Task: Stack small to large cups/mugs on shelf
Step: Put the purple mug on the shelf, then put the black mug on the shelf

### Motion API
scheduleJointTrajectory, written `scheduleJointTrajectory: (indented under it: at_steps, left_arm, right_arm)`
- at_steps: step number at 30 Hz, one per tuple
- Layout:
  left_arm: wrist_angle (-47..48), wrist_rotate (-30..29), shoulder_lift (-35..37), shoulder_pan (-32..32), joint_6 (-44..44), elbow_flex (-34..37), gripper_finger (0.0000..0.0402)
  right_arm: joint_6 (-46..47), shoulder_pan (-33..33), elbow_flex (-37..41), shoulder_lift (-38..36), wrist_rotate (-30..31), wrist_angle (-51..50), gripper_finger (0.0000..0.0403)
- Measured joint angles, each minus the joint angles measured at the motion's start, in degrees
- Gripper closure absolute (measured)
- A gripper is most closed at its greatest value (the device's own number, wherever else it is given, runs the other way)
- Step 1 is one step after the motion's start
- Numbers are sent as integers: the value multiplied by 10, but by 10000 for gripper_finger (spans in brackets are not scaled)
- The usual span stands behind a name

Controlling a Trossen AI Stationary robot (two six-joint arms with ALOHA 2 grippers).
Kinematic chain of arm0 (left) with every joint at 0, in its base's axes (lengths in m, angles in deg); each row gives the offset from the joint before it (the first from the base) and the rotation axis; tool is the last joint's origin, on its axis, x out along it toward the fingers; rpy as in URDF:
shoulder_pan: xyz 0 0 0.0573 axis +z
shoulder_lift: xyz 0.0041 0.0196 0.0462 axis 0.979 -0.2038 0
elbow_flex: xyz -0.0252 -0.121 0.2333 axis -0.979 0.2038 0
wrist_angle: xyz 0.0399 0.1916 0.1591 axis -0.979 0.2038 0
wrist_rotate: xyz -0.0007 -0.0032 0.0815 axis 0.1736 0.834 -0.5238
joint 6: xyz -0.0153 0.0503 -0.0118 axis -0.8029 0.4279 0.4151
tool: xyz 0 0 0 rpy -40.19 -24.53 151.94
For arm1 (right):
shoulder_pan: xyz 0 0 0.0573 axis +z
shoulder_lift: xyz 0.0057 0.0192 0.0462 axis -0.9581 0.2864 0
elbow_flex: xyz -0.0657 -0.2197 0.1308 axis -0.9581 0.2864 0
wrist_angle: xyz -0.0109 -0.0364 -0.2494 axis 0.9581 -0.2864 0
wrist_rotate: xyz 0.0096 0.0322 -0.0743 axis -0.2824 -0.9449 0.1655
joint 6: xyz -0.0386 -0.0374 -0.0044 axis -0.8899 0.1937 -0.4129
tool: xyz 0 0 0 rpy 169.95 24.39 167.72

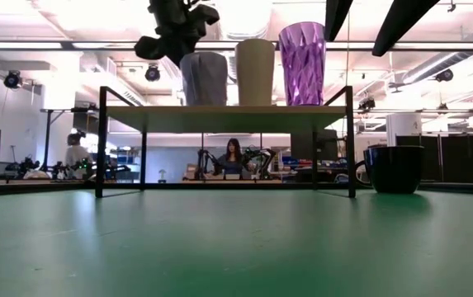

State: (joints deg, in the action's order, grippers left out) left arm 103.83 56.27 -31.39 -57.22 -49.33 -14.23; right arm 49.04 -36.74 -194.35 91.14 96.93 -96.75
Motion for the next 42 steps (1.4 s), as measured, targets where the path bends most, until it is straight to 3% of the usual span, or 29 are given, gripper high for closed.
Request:
scheduleJointTrajectory:
  at_steps: [14, 20, 27, 31, 37, 40, 42]
  left_arm:
    - [-8, -10, 9, 0, -9, -7, 322]
    - [6, -9, 40, -1, 2, -7, 313]
    - [1, 90, 138, -58, 45, 15, 312]
    - [-42, 127, 204, -135, 97, 59, 312]
    - [-158, 132, 301, -256, 110, 187, 312]
    - [-244, 130, 350, -294, 94, 267, 312]
    - [-296, 131, 381, -308, 71, 320, 312]
  right_arm:
    - [1, 0, 2, 0, 2, -24, 204]
    - [65, 4, 2, -4, 53, -65, 204]
    - [6, -13, 26, -46, 74, -62, 204]
    - [-133, -37, 24, -86, 100, -16, 204]
    - [-484, -91, 24, -158, 122, 227, 204]
    - [-621, -110, 24, -189, 161, 351, 204]
    - [-666, -121, 24, -211, 198, 386, 204]
